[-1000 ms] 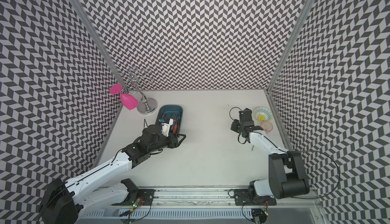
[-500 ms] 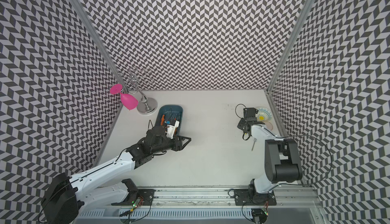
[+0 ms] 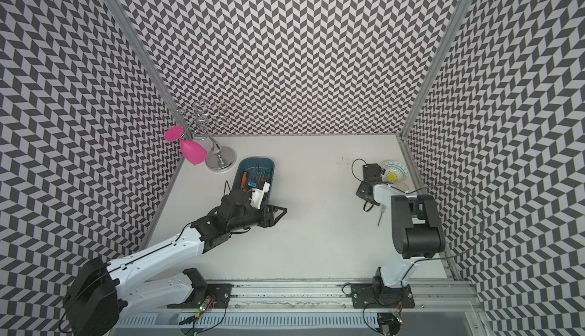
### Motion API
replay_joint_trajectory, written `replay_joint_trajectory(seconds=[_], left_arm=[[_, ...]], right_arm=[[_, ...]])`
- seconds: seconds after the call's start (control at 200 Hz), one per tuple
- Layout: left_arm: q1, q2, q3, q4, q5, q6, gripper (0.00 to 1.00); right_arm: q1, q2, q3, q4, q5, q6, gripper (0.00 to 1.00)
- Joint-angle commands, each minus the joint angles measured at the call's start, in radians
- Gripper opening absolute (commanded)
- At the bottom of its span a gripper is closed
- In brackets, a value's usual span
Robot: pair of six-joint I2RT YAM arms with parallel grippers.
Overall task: Put the screwdriver on the desktop into the storage box
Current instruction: Pick up the screwdriver from the center of the board, then place the screwdriver in the storage box.
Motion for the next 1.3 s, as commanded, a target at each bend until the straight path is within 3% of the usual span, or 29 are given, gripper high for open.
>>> replay_joint_trajectory(seconds=[0.0,0.085,0.2,0.471,0.846,1.297], left_arm=[[-0.004,0.000,-0.007,0.021,-0.008,0.011,0.58],[-0.005,0.005,-0.005,0.024,-0.010,0.010,0.58],[-0.005,0.019,-0.004,0.036,-0.004,0.003,0.58],[0.000,0.038,0.035,0.051,-0.036,-0.019,0.62],[0.038,0.057,0.098,0.155,-0.055,-0.055,0.68],[0.015,0.197,0.109,0.456,0.055,-0.132,0.73]], right_arm=[[-0.005,0.010,-0.017,0.035,-0.020,-0.006,0.24],[0.002,-0.001,-0.039,0.054,-0.064,-0.011,0.13],[0.022,-0.048,-0.072,0.076,-0.115,-0.014,0.08],[0.114,-0.252,-0.152,0.140,-0.335,-0.014,0.08],[0.285,-0.518,-0.287,0.381,-0.691,0.033,0.08],[0.432,-0.652,-0.390,0.602,-0.800,0.134,0.08]])
